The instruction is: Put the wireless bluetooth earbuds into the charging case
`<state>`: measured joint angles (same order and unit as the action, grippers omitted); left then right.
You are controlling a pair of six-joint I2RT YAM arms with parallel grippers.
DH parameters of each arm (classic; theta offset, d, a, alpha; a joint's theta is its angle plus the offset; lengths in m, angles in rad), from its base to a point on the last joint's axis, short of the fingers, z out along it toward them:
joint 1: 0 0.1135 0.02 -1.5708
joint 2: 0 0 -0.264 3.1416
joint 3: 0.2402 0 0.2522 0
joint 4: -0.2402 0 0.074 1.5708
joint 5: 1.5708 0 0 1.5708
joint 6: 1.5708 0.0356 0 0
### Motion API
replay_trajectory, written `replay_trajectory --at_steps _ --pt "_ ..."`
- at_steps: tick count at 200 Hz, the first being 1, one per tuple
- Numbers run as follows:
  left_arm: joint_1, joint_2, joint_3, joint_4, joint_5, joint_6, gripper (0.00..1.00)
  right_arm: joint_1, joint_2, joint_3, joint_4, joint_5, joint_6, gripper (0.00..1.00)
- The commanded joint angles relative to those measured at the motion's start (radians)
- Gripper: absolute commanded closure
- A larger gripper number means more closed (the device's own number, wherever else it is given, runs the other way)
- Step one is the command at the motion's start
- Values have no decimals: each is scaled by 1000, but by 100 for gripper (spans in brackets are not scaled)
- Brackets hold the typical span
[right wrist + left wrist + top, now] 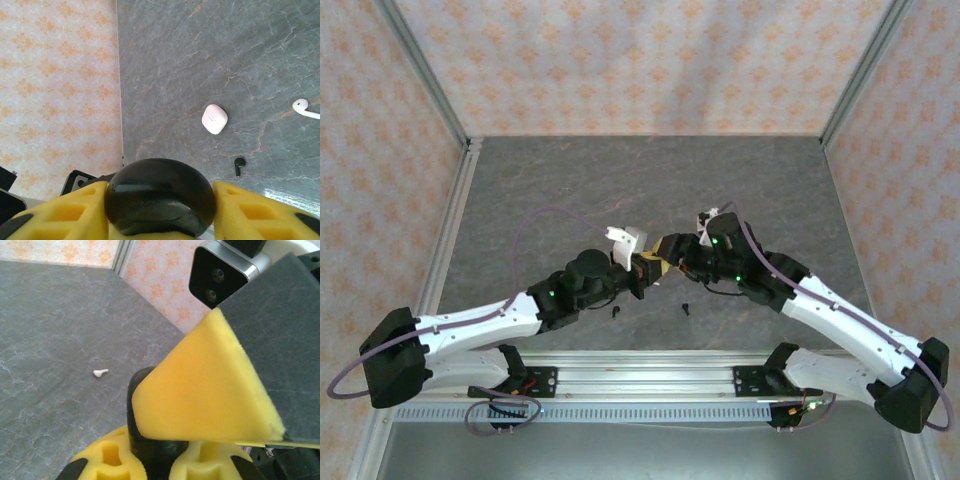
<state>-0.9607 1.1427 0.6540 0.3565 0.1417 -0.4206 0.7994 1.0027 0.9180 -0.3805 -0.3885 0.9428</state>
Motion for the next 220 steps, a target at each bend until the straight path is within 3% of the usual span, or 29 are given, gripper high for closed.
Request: replay_trajectory --at_steps 1,20,40,69,103,135,183,220 --pt "1 -38 19 42 -16 -3 100 3 -28 30 -18 -30 -48 43" --pt "7 -68 8 37 -5 -30 100 3 -56 64 -33 -27 -114 26" --pt "27 -122 -7 16 29 -77 100 3 -115 105 -57 -6 -195 21" --pt "90 -197 -14 -10 179 -188 100 1 -197 131 -83 38 -316 32" --pt "110 -273 38 -88 310 -225 100 1 -201 109 93 -160 -354 35" --pt "112 -326 80 -118 377 -219 100 1 -151 87 265 -320 -321 37" --pt "111 -318 113 -100 427 -239 100 1 -88 111 281 -346 -338 43" --pt "112 -298 125 -68 442 -251 100 1 -58 110 320 -395 -321 54"
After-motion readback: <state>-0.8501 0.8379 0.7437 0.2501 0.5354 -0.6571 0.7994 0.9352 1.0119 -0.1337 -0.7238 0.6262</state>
